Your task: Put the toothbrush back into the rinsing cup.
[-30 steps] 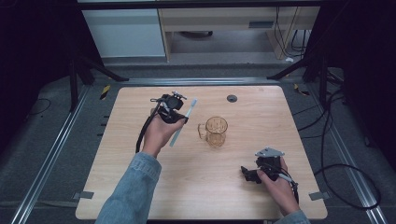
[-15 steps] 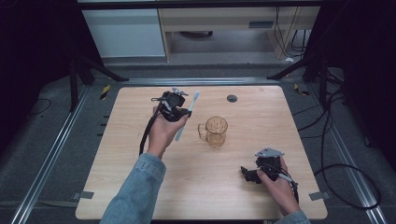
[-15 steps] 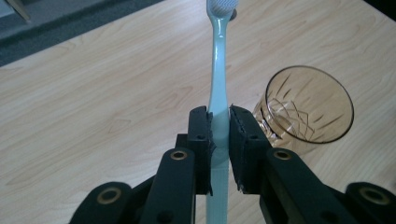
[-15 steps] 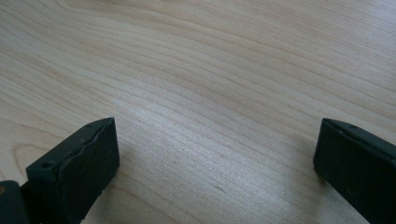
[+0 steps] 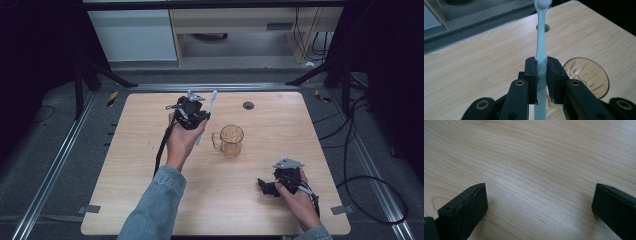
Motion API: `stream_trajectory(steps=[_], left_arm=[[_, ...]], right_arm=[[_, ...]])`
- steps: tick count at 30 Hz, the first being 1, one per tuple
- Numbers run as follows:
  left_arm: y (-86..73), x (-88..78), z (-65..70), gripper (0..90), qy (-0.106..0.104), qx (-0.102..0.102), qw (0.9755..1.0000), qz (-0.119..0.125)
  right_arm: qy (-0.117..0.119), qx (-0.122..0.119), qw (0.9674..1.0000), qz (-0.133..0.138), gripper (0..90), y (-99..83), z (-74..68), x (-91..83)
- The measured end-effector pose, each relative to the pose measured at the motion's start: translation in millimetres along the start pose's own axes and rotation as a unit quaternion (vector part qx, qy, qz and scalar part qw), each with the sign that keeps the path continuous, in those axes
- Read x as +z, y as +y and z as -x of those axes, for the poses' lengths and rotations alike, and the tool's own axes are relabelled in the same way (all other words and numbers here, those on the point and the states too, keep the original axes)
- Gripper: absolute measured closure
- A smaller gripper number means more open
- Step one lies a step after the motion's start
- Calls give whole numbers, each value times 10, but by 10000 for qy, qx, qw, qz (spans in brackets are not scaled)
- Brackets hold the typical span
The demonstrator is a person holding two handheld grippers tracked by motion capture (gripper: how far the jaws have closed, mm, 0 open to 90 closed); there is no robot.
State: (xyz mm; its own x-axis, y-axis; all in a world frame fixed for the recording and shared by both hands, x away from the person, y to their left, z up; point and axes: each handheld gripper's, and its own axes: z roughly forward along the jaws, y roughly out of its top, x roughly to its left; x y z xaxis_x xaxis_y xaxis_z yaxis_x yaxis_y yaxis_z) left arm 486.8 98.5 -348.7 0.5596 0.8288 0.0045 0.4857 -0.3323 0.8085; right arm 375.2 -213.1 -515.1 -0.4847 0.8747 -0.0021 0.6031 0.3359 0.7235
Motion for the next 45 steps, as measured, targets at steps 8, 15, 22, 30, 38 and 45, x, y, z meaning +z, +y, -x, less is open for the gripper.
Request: stream_trajectory(steps=[8, 15, 22, 30, 38, 45], left_arm=[[-10, 17, 15, 787, 42, -17, 9996, 262], [-44, -1, 18, 787, 70, -74, 9981, 603], [-89, -25, 74, 787, 171, -91, 9939, 1082], [-158, -45, 141, 787, 235, -140, 9860, 1644], [-223, -46, 224, 787, 256, -156, 9763, 2145], [-298, -40, 235, 787, 238, -280, 9670, 2519]], right_arm=[[-13, -48, 10000, 9, 6, -2, 2, 4], [-10, -50, 10000, 7, 6, -2, 1, 4], [-1, -69, 10000, 9, 6, -1, 0, 4], [4, -71, 10000, 8, 6, -2, -1, 5], [18, -90, 10000, 11, 5, -1, -1, 5], [38, -103, 9999, 17, 6, -2, -2, 6]])
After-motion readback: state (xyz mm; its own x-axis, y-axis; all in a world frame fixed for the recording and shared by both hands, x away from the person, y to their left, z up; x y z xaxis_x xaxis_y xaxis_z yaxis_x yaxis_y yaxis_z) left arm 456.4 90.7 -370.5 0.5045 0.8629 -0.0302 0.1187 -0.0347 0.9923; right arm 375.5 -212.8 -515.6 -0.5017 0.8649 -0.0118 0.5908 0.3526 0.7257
